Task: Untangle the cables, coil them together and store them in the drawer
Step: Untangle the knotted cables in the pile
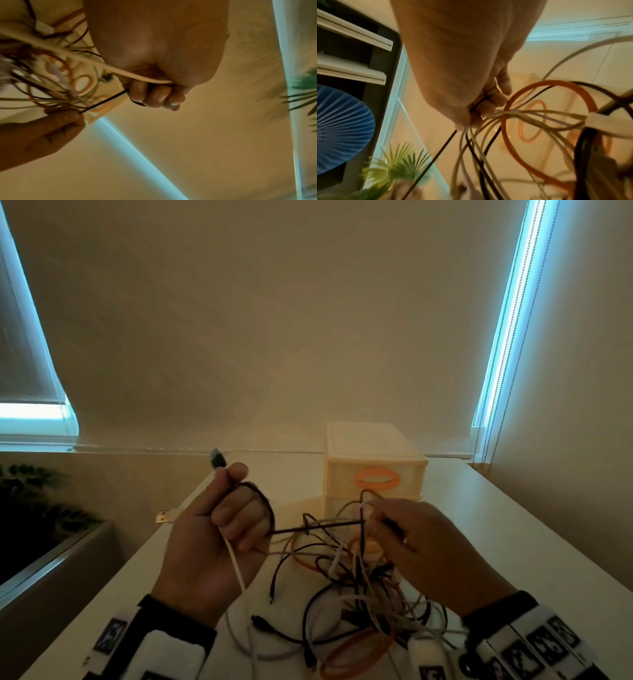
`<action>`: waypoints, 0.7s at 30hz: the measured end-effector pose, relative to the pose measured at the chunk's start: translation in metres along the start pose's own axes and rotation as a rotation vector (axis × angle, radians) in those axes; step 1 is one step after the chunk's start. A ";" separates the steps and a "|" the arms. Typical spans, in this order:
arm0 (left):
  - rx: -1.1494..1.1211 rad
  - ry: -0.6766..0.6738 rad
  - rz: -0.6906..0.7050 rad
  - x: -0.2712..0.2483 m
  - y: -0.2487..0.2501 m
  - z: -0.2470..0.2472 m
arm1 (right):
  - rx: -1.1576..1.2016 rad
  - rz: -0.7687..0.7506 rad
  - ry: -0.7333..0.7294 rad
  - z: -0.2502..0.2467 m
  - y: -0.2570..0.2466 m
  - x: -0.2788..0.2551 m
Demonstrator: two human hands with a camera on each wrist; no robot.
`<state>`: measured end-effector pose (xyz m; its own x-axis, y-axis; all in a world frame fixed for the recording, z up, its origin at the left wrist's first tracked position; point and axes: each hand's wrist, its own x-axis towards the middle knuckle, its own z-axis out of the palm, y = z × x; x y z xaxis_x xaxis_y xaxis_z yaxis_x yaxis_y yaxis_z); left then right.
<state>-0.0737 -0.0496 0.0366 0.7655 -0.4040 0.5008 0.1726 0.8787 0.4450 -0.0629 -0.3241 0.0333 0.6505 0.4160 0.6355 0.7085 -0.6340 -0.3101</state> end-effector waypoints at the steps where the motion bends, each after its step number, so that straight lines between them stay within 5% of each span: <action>1: -0.003 -0.011 0.012 0.000 0.004 0.000 | -0.017 0.012 0.038 -0.002 0.003 0.002; 5: 0.003 -0.016 0.026 0.000 0.003 -0.002 | -0.199 0.025 0.263 -0.004 -0.003 0.017; 9: 0.088 0.081 0.089 -0.001 0.003 -0.001 | 0.020 0.071 0.401 -0.016 -0.020 0.042; 16: 0.148 0.163 0.195 0.000 0.011 0.006 | 0.185 0.145 0.268 -0.038 -0.039 0.107; 21: 0.675 0.354 0.177 -0.001 -0.004 0.026 | 0.055 0.074 0.129 -0.035 -0.068 0.126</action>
<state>-0.0910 -0.0591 0.0535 0.9183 -0.0670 0.3903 -0.2981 0.5317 0.7927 -0.0390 -0.2516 0.1592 0.6633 0.2796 0.6941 0.6760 -0.6218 -0.3956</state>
